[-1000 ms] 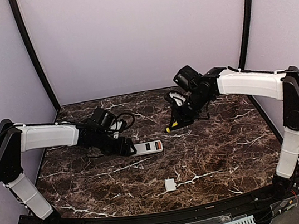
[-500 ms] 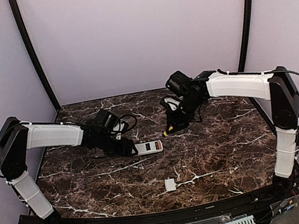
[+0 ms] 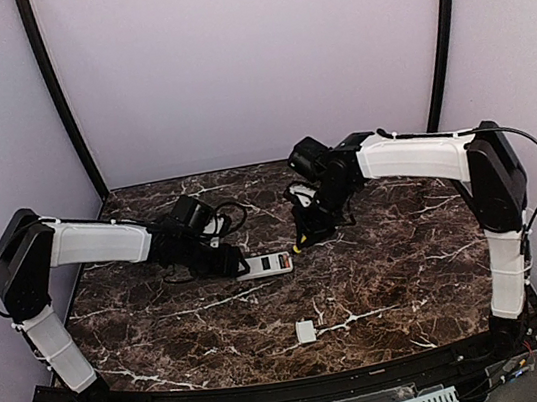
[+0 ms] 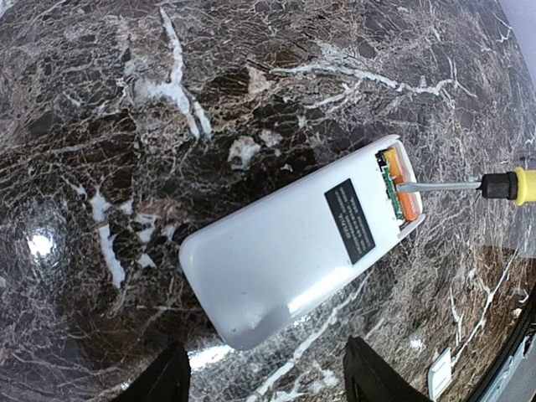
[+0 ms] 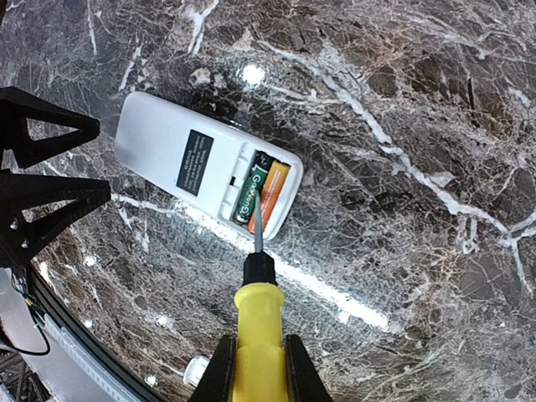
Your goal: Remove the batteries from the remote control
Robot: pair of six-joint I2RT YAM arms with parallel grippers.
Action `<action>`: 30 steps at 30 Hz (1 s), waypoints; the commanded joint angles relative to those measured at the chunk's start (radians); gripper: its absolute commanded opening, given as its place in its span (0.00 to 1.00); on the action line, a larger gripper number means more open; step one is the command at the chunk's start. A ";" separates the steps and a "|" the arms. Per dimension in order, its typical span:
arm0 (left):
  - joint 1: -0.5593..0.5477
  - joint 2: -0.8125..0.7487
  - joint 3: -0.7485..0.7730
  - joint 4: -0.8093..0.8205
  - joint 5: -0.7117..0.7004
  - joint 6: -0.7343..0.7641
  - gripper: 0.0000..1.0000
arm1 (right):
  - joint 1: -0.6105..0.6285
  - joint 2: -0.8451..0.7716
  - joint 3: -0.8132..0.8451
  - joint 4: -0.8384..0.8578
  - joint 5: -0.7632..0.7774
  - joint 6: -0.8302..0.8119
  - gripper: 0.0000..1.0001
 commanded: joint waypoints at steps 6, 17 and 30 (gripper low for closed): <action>-0.006 0.017 -0.004 0.018 0.006 -0.005 0.62 | 0.015 0.040 0.065 -0.067 0.050 -0.002 0.00; -0.006 0.030 -0.004 0.027 0.014 0.000 0.60 | 0.023 0.079 0.107 -0.098 0.055 -0.006 0.00; -0.006 0.048 -0.002 0.036 0.023 0.001 0.60 | 0.041 0.135 0.199 -0.215 0.117 -0.018 0.00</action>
